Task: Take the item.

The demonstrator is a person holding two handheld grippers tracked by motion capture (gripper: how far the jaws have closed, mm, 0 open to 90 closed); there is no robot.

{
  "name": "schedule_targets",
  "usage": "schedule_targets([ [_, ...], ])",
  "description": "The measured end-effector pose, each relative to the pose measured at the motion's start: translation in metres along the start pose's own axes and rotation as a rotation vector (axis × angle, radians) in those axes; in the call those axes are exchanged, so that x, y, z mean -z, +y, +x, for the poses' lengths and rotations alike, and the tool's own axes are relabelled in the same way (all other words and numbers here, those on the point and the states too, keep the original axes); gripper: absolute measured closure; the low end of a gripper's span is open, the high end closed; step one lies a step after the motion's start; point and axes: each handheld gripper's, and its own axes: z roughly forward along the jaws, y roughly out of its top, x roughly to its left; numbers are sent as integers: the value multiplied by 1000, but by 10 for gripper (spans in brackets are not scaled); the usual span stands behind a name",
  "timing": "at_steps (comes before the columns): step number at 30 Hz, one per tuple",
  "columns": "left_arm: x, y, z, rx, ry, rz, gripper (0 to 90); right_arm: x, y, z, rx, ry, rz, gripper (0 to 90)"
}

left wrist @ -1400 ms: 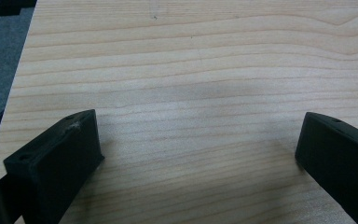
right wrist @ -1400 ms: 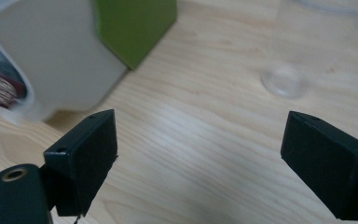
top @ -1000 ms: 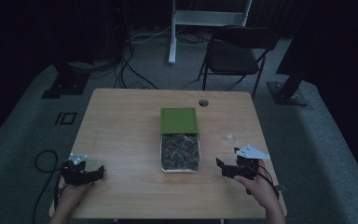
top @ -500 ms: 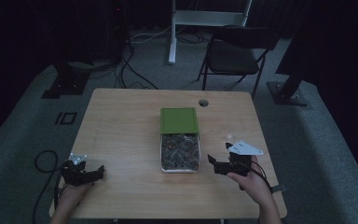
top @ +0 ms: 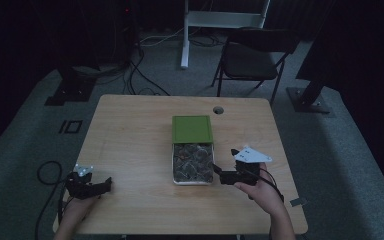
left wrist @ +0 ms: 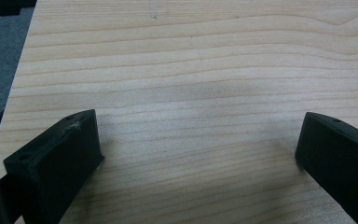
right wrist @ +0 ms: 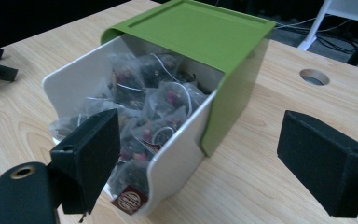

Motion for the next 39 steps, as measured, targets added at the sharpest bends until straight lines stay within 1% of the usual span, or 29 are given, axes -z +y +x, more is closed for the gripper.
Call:
schedule_targets([
  [7, 0, 0, 0, 0, 0, 1, 5, -6, 4, 7, 19, 19, 3, 136],
  [8, 0, 0, 0, 0, 0, 0, 5, -9, 5, 10, 24, 27, 3, 137],
  [18, 0, 0, 0, 0, 0, 0, 5, -20, 9, 23, 52, 60, 12, 144],
  [20, 0, 0, 0, 0, 0, 0, 5, -20, 9, 23, 52, 60, 12, 144],
  [23, 0, 0, 0, 0, 0, 0, 5, -27, 11, 30, 63, 78, 19, 160],
  [29, 0, 0, 0, 0, 0, 0, 5, -36, 12, 40, 84, 109, 31, 160],
  [32, 0, 0, 0, 0, 0, 0, 5, -39, 12, 43, 91, 116, 34, 160],
  [34, 0, 0, 0, 0, 0, 0, 5, -44, 11, 48, 94, 134, 42, 160],
  [39, 0, 0, 0, 0, 0, 0, 5, -49, 10, 51, 98, 144, 48, 170],
])
